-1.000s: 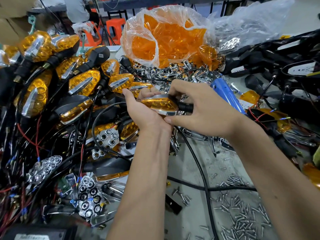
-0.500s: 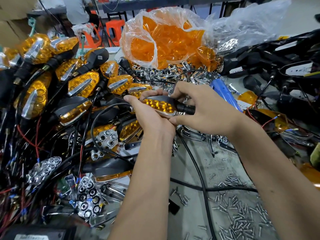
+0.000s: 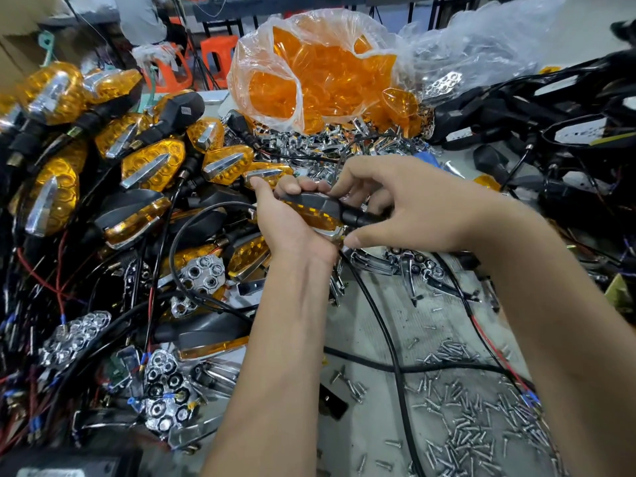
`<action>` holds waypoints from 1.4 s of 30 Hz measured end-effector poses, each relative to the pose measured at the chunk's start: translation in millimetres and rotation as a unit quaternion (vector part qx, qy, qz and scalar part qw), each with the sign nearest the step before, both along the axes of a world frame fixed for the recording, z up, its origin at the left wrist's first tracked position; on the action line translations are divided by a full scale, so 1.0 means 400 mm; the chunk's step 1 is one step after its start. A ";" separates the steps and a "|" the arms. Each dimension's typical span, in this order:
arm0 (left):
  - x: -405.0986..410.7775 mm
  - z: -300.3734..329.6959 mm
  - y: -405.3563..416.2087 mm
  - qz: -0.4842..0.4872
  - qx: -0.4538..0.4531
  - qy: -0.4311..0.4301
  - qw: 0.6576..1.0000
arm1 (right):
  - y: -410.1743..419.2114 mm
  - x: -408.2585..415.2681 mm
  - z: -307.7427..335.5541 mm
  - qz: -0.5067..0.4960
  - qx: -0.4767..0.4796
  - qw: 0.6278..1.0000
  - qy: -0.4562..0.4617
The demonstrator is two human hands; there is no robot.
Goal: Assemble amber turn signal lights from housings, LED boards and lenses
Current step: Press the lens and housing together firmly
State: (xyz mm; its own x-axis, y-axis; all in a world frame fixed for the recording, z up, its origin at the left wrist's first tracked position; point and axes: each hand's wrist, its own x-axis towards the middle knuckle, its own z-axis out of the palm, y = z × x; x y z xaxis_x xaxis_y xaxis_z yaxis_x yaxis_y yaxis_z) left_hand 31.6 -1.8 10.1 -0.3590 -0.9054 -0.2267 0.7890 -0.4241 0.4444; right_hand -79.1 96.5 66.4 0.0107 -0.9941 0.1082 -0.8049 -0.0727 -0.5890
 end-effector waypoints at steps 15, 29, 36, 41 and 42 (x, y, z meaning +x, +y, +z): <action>-0.005 0.006 -0.003 -0.012 -0.083 -0.135 0.987 | 0.080 -0.002 -0.045 0.020 0.399 0.909 0.116; -0.009 0.002 0.001 -0.086 -0.054 -0.131 0.986 | 0.105 -0.020 -0.043 -0.035 0.376 0.918 0.120; 0.000 0.004 -0.002 -0.112 -0.140 -0.186 0.966 | 0.099 -0.006 -0.055 -0.049 0.356 0.918 0.171; 0.002 0.013 0.004 -0.071 -0.085 -0.187 0.976 | 0.098 -0.011 -0.055 -0.025 0.339 0.926 0.164; 0.002 0.014 0.008 -0.068 -0.092 -0.203 0.973 | 0.099 -0.012 -0.046 -0.005 0.337 0.929 0.152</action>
